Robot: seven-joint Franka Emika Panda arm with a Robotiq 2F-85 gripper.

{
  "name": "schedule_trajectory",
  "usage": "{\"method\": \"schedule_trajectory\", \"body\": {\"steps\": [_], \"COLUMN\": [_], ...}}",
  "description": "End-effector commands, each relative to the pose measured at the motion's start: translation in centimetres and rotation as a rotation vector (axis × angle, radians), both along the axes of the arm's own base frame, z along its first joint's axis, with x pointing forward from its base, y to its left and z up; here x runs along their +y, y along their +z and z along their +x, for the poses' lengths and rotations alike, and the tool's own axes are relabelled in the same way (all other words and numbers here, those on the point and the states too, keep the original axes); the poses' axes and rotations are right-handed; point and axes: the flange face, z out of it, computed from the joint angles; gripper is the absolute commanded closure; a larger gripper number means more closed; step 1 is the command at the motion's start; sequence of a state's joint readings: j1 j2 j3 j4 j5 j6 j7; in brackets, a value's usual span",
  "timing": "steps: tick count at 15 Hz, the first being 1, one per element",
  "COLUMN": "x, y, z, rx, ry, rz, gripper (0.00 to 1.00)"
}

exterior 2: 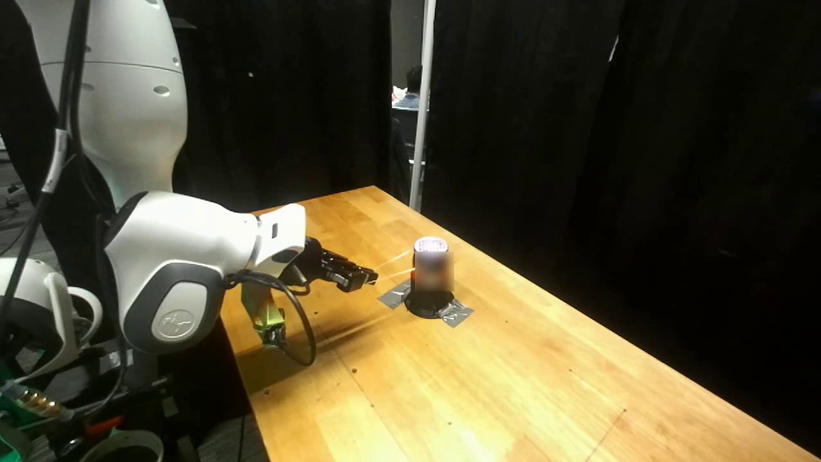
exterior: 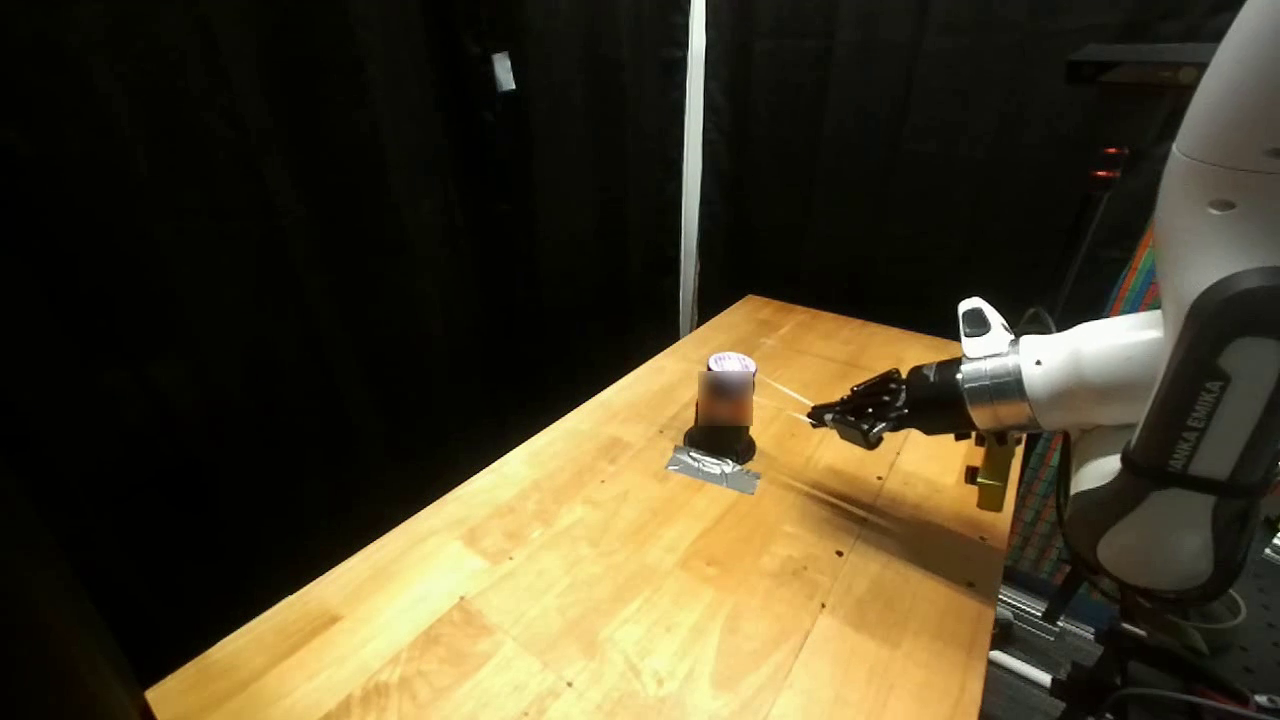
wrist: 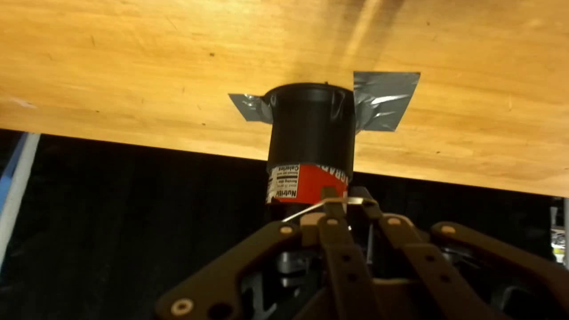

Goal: Put the rubber band around the brown cup

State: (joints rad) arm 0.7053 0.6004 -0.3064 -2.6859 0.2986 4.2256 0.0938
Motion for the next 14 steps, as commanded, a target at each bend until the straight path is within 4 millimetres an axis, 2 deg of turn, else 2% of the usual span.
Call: {"method": "schedule_trajectory", "body": {"steps": [1,2,3,4,5,6,7,8,11,14], "x": [1.9,1.1,2.6,3.0,2.1,2.3,1.7,1.4,-0.6,-2.1], "y": [2.2,0.8,2.8,3.1,1.9,2.2,2.8,4.1,5.1,7.3], "z": [1.9,0.5,2.3,2.4,1.0,1.3,0.9,1.1,1.0,1.9], "rx": [-0.101,-0.134,-0.15,-0.158,-0.172,-0.156,-0.092,-0.046,0.164,0.303], "ry": [-0.01,-0.011,-0.017,-0.022,-0.023,-0.023,-0.008,0.007,-0.023,-0.056], "rz": [-0.025,-0.035,-0.029,-0.032,-0.044,-0.056,-0.054,-0.063,-0.108,-0.107], "gripper": [0.85,0.84,0.85,0.85,0.86,0.85,0.61,0.6,0.37,0.15]}}
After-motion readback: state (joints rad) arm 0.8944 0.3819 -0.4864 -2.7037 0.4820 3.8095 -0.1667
